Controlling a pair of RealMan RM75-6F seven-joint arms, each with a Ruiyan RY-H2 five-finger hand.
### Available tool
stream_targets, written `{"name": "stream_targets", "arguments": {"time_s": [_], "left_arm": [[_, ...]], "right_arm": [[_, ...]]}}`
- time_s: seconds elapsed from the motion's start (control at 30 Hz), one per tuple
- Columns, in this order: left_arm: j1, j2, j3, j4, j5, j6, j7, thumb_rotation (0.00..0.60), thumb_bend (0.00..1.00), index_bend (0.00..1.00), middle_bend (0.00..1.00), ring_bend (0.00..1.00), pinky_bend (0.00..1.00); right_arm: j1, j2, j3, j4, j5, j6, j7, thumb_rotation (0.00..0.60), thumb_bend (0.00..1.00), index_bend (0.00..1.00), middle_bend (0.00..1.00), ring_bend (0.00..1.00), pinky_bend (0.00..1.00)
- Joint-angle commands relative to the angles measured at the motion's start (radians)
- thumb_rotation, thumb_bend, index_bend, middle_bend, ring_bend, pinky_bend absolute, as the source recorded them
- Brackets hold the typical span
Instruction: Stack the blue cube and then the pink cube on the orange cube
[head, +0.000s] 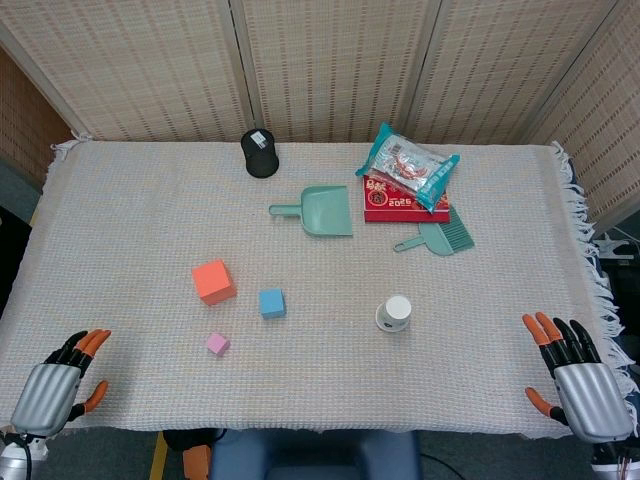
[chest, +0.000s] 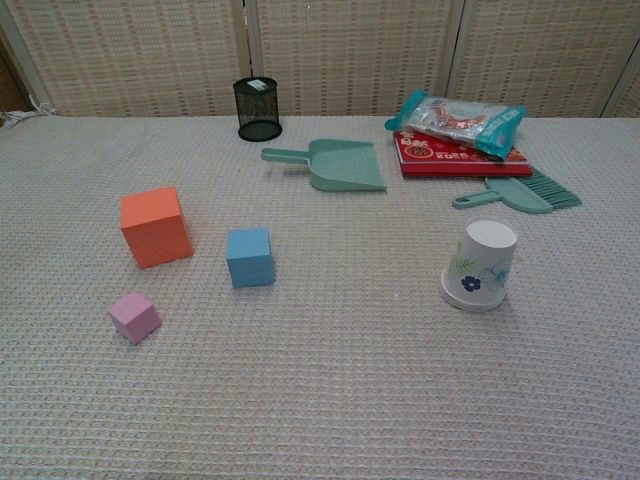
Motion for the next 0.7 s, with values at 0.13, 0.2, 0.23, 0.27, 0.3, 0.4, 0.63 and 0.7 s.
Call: {"name": "stream_targets", "arguments": {"time_s": [0.13,0.2,0.23,0.27,0.3,0.4,0.63,0.7], "left_arm": [[-0.046,-0.023,0.001,0.012,0.072,-0.032,-0.006,0.6,0.36,0.08,0.21,0.19,0.44],[-0.087,-0.031,-0.012,-0.005,0.103,-0.07,0.048,0.6,0.36,0.08,0.34,0.31,0.58],[-0.107,-0.037,-0.021,-0.019,0.113,-0.089,0.077,0.6,0.36,0.07,0.45,0.43,0.69],[-0.135,-0.046,-0.032,-0.044,0.12,-0.122,0.11,0.6,0.36,0.07,0.56,0.54,0.78],[-0.155,-0.053,-0.039,-0.068,0.116,-0.156,0.13,0.6,0.36,0.07,0.65,0.63,0.86],[-0.224,-0.082,-0.065,-0.143,0.072,-0.286,0.197,0.6,0.36,0.07,0.89,0.86,1.0],[-0.353,-0.153,-0.151,-0.25,-0.124,-0.516,0.32,0.6,0.35,0.1,1.0,1.0,1.0],[-0.38,-0.174,-0.181,-0.284,-0.205,-0.553,0.34,0.6,0.35,0.11,1.0,1.0,1.0]], "right_arm": [[0.005,-0.006,0.006,-0.001,0.016,-0.015,-0.013,0.6,0.11,0.0,0.0,0.0,0.0],[0.01,-0.011,0.012,0.0,0.028,-0.025,-0.02,0.6,0.11,0.0,0.0,0.0,0.0],[0.012,-0.013,0.015,-0.001,0.033,-0.029,-0.023,0.6,0.11,0.0,0.0,0.0,0.0],[0.014,-0.014,0.018,-0.001,0.04,-0.034,-0.027,0.6,0.11,0.0,0.0,0.0,0.0],[0.016,-0.016,0.021,-0.001,0.045,-0.035,-0.029,0.6,0.11,0.0,0.0,0.0,0.0],[0.019,-0.02,0.029,-0.001,0.059,-0.039,-0.036,0.6,0.11,0.0,0.0,0.0,0.0],[0.023,-0.013,0.035,-0.002,0.076,-0.047,-0.026,0.6,0.11,0.0,0.0,0.0,0.0],[0.022,-0.01,0.035,-0.002,0.074,-0.044,-0.021,0.6,0.11,0.0,0.0,0.0,0.0]]}}
